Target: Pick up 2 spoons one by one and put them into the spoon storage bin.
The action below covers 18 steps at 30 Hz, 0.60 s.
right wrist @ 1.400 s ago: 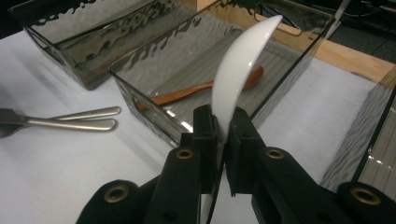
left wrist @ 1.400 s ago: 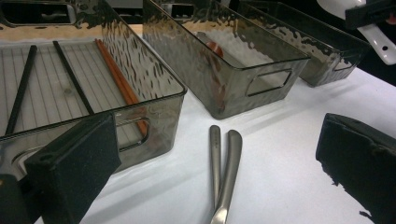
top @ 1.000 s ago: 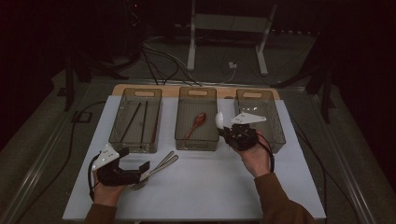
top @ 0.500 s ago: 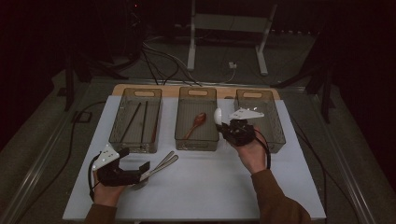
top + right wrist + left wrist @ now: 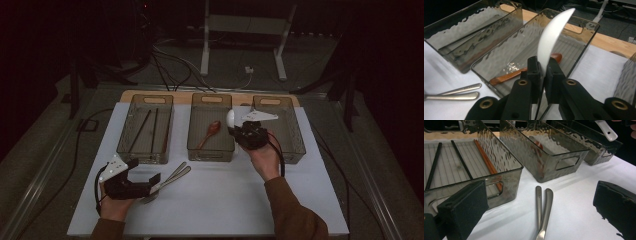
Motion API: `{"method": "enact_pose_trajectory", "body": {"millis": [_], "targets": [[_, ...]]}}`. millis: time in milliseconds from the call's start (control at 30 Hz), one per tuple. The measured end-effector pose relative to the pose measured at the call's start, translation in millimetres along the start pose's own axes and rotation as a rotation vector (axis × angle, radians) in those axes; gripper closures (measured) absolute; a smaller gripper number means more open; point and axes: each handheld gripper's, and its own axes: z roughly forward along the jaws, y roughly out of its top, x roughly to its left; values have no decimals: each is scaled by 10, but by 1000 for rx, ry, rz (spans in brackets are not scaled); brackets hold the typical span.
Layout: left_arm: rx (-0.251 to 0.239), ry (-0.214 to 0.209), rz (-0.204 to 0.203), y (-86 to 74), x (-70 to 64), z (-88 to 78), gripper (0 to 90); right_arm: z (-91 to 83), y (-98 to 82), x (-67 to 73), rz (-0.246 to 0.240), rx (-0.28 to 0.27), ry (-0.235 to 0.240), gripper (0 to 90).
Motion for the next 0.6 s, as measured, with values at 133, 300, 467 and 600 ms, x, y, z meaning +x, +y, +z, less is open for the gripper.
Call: {"method": "enact_pose_trajectory", "body": {"millis": [133, 300, 467, 600], "targets": [[0, 0, 1, 0, 0, 1, 6, 58, 28, -1, -2, 2, -9, 843], [1, 0, 1, -2, -1, 4, 7, 158, 53, -5, 5, 4, -23, 843], [1, -2, 1, -4, 1, 3, 6, 269, 81, -19, 10, 9, -35, 843], [2, -2, 0, -6, 3, 1, 6, 355, 91, -24, 6, 24, -46, 842]]}}
